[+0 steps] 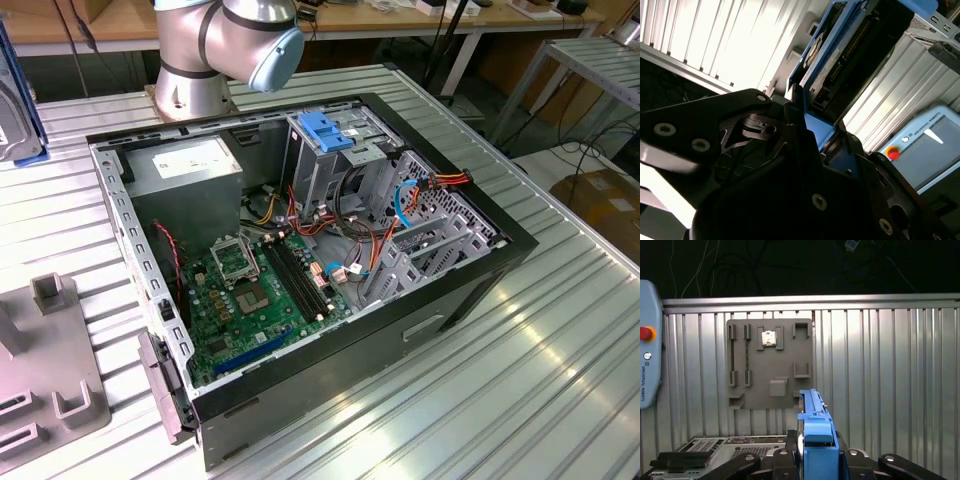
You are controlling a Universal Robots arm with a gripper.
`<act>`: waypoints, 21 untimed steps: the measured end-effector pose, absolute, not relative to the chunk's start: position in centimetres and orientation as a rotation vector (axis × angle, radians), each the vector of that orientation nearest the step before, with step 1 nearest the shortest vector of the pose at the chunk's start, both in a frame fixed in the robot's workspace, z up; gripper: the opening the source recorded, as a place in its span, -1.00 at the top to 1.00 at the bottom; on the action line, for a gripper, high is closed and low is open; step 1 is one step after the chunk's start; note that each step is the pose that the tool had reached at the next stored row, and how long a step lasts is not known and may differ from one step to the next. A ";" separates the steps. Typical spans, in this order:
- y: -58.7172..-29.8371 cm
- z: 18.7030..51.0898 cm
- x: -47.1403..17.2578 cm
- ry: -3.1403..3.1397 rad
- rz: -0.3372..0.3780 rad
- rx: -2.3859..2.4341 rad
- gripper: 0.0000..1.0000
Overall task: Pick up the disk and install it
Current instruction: 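Pick up the disk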
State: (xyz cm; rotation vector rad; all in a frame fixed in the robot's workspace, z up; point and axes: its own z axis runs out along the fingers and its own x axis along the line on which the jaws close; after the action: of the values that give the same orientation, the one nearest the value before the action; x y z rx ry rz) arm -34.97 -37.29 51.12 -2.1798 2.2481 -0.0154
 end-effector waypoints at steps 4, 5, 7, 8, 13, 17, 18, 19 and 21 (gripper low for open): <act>-37.3 51.1 -34.7 2.248 -0.015 -2.180 0.26; -37.3 51.1 -34.6 2.248 -0.015 -2.180 0.26; -37.3 51.1 -34.5 2.248 -0.015 -2.180 0.26; -37.3 51.1 -34.3 2.248 -0.015 -2.180 0.26; -37.3 51.1 -33.8 2.248 -0.015 -2.180 0.26; -37.3 51.1 -33.4 2.248 -0.015 -2.180 0.26; -37.3 51.1 -33.3 2.248 -0.015 -2.180 0.26; -37.3 51.1 -33.2 2.248 -0.015 -2.180 0.26; -37.3 51.1 -33.0 2.248 -0.015 -2.180 0.26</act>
State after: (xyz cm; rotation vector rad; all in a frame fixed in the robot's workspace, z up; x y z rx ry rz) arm -33.00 -37.31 51.07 -2.1797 2.2482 -0.0153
